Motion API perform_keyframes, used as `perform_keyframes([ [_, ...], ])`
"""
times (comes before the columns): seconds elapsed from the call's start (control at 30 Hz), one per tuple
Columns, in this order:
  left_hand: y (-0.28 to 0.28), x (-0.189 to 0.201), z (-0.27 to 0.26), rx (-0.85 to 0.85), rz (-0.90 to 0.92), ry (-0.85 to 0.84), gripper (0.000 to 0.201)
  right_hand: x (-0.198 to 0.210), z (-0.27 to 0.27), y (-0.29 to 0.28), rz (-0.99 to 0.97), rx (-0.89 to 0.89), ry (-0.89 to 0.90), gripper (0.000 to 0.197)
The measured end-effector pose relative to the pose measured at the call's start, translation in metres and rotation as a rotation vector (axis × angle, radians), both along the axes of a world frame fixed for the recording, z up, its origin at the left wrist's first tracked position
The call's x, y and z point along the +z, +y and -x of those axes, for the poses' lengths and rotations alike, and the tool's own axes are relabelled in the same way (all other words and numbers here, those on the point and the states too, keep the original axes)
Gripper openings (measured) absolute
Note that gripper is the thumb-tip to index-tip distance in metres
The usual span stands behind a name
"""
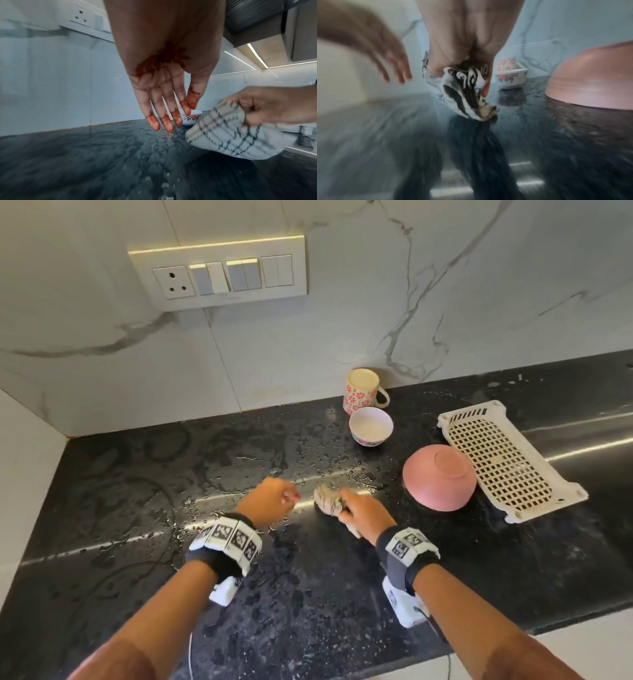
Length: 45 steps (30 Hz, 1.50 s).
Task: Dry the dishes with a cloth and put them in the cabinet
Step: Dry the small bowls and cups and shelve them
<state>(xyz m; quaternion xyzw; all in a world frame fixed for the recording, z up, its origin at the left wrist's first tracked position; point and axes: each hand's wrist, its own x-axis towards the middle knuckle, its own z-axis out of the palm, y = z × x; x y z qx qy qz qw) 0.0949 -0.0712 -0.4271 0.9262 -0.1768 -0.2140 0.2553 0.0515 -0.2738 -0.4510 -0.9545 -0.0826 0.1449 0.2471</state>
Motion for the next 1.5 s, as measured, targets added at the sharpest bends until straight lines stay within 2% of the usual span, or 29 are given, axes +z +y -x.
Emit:
perform_keyframes([
  [0.07,-0.017,0.001,-0.023,0.001,0.009,-0.016,0.027,0.015,-0.009,-0.017,-0.320,-0.293,-0.036,0.027],
  [0.13,-0.038,0.001,-0.045,-0.010,0.001,-0.029,0.041,0.027,-0.017,-0.038,-0.519,-0.530,-0.045,0.025],
  [0.23,-0.074,-0.007,-0.074,-0.029,0.026,-0.053,0.058,0.045,-0.022,-0.072,-0.765,-0.756,0.003,0.023],
  [0.3,-0.098,-0.019,-0.088,-0.024,0.000,-0.069,0.065,0.054,-0.019,-0.091,-0.898,-0.818,0.036,0.020],
  [0.4,-0.131,-0.041,-0.103,-0.011,-0.074,-0.078,0.069,0.057,-0.009,-0.112,-1.006,-0.863,0.022,0.025],
  [0.5,-0.154,-0.060,-0.112,-0.007,-0.117,-0.064,0.058,0.045,0.002,-0.125,-1.124,-0.915,0.056,0.030],
  [0.63,-0.166,-0.071,-0.114,0.113,0.064,-0.057,0.038,0.033,0.012,-0.131,-1.260,-0.972,0.073,0.034],
  [0.7,-0.163,-0.066,-0.111,0.173,0.132,-0.069,0.032,0.035,0.014,-0.130,-1.328,-0.960,0.078,0.035],
  [0.8,-0.146,-0.051,-0.096,0.167,0.194,-0.074,0.032,0.048,0.010,-0.126,-1.416,-0.911,0.096,0.033],
  [0.9,-0.120,-0.029,-0.070,0.182,0.298,-0.077,0.034,0.080,-0.002,-0.108,-1.363,-0.859,0.067,0.024],
  [1.0,-0.094,0.001,-0.036,0.199,0.412,-0.097,0.035,0.103,-0.020,-0.089,-1.369,-0.765,0.084,0.036],
  [1.03,-0.084,0.012,-0.024,0.200,0.447,-0.099,0.035,0.111,-0.025,-0.079,-1.320,-0.731,0.087,0.036],
  [1.17,-0.048,0.049,0.015,0.174,0.604,-0.164,0.038,0.144,-0.031,-0.037,-0.983,-0.534,0.085,0.013],
  [1.2,-0.039,0.058,0.024,0.144,0.625,-0.217,0.043,0.151,-0.028,-0.023,-0.925,-0.473,0.103,0.012],
  [1.27,-0.025,0.070,0.035,0.083,0.588,-0.289,0.070,0.160,-0.023,0.005,-0.868,-0.407,0.139,0.015],
  [1.33,-0.014,0.076,0.040,0.066,0.589,-0.292,0.084,0.165,-0.014,0.029,-0.926,-0.408,0.224,0.014],
  [1.4,0.001,0.086,0.045,0.092,0.674,-0.270,0.086,0.170,-0.004,0.050,-1.032,-0.436,0.371,0.014],
  [1.5,0.025,0.103,0.048,0.175,0.877,-0.181,0.104,0.176,0.006,0.065,-1.285,-0.458,0.561,0.035],
])
